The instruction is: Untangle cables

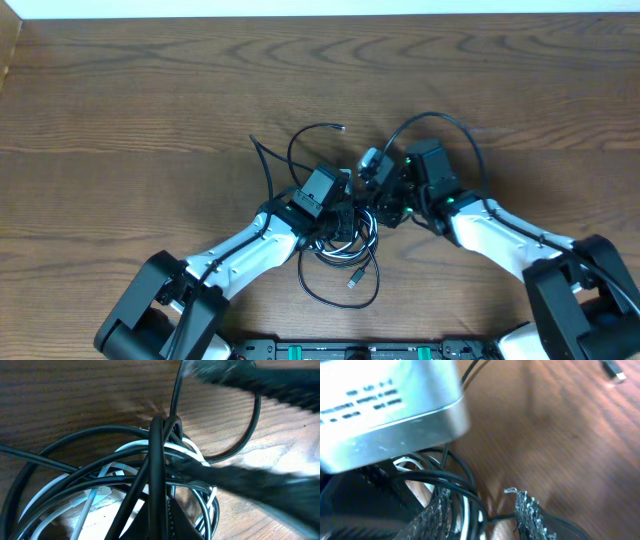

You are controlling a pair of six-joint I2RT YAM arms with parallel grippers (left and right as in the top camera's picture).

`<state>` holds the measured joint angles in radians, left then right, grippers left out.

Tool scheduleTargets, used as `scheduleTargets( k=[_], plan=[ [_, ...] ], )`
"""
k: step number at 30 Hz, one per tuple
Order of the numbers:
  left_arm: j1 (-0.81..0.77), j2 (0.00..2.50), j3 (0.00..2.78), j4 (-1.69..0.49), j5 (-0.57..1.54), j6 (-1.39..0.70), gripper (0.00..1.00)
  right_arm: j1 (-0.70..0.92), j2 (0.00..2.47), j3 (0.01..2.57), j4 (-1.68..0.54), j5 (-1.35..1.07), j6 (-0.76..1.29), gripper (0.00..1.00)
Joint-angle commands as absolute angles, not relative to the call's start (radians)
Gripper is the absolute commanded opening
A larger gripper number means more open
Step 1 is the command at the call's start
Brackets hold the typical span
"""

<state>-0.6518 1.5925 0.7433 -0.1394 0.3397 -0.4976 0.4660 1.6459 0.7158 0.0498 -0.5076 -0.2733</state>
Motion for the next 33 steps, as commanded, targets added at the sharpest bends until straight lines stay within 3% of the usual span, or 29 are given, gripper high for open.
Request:
scheduleTargets(
  k=[1, 6, 10, 19, 33],
  plan=[
    [-0.651, 1.597, 0.746, -0.145, 0.354, -0.497, 0.08, 0.479, 1.687, 0.709, 0.062, -0.458, -0.274, 0.41],
    [-0.651, 1.597, 0.746, -0.145, 0.354, -0.498, 0.08, 0.479, 1.704, 0.709, 0.08, -0.458, -0.274, 0.33],
    [-0.651, 1.597, 0.746, -0.146, 0.347, -0.498, 0.08, 0.478, 1.704, 0.709, 0.089, -0.458, -0.274, 0.01],
    [-0.651, 1.597, 0.746, -0.201, 0.256, -0.495, 0.08, 0.436, 1.687, 0.709, 0.084, -0.442, -0.193, 0.01],
    [-0.651, 1.597, 0.746, -0.24, 0.249, -0.495, 0.08, 0.159, 1.659, 0.709, 0.009, -0.409, 0.09, 0.01]
  ],
)
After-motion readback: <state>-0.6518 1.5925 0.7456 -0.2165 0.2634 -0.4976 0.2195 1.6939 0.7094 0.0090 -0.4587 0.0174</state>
